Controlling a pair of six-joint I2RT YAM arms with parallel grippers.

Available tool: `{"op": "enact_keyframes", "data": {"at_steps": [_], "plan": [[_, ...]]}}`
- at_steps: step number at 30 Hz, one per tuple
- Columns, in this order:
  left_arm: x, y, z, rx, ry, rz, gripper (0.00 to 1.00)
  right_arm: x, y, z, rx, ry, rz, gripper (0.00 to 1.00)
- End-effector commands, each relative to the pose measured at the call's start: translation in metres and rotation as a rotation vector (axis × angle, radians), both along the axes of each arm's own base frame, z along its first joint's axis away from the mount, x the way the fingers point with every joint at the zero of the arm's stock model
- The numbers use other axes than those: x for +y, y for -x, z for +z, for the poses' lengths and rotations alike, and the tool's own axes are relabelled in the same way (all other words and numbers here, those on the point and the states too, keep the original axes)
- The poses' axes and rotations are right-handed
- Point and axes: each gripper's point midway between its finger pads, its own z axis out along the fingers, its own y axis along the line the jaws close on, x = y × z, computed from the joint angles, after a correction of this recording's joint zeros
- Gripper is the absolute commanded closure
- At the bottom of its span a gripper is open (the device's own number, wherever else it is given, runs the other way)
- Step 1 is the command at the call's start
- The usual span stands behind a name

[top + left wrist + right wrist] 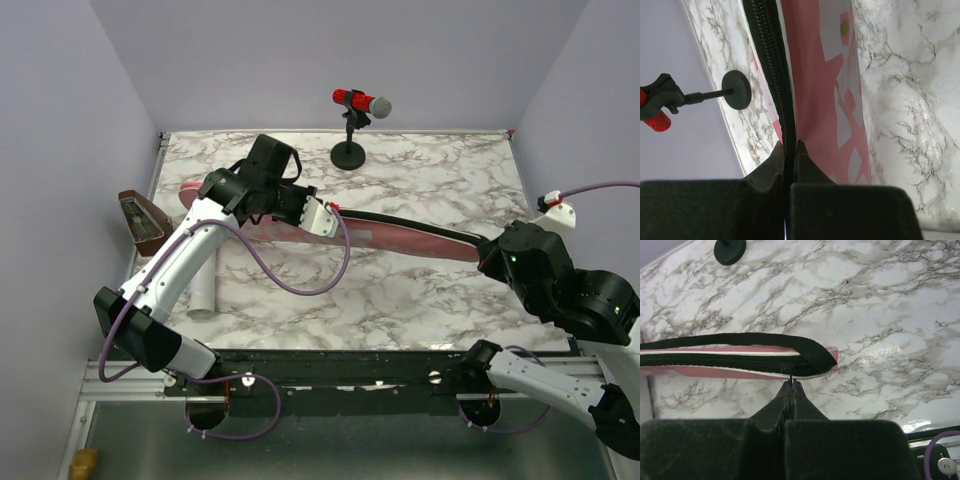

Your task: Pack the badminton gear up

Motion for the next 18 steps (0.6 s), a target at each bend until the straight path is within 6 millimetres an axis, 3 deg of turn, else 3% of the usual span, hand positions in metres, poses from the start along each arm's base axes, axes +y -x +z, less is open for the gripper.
{"op": "enact_keyframes", "data": {"at_steps": [1, 9, 14, 18], "plan": [[0.016, -0.016, 0.012, -0.089, -0.032, 0.06, 1.0, -0.039, 0.01, 0.013, -0.059, 0.024, -0.144, 1.0], [0.008, -0.017, 0.026, -0.097, 0.024, 0.053, 1.0, -0.059, 0.024, 0.019, -0.111, -0.033, -0.185, 1.0], [0.004, -0.018, 0.025, -0.092, 0.029, 0.049, 1.0, -0.058, 0.027, 0.016, -0.113, -0.067, -0.177, 0.98], [-0.007, -0.015, 0.023, -0.092, 0.019, 0.023, 1.0, -0.029, 0.015, 0.028, -0.139, -0.096, -0.061, 0.69]]}}
